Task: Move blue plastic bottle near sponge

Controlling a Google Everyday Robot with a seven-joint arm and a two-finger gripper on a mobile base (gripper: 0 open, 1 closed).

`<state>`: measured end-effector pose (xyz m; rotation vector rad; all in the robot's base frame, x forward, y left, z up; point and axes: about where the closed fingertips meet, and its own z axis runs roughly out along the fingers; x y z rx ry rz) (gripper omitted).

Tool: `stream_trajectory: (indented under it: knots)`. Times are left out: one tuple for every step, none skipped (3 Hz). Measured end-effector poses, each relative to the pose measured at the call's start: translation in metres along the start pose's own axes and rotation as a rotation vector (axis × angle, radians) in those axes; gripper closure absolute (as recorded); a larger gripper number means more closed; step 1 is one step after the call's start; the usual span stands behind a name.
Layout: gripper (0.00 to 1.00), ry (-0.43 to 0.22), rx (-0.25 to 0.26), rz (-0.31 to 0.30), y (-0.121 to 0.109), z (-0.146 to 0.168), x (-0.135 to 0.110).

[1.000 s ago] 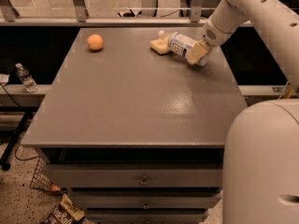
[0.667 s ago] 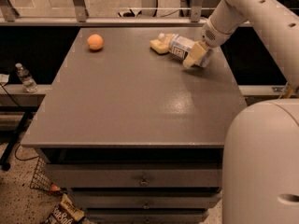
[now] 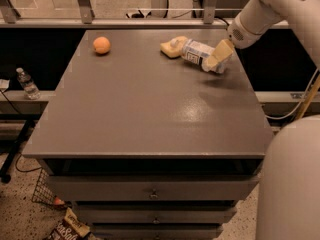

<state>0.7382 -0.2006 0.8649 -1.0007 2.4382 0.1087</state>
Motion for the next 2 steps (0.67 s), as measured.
stream_trajectory:
  knots:
    - [0.0,-0.067,0.048,0.051,-0.013,-0.034,0.021]
    - [0.0,-0.126,0.087,0.106,-0.021,-0.063,0.048]
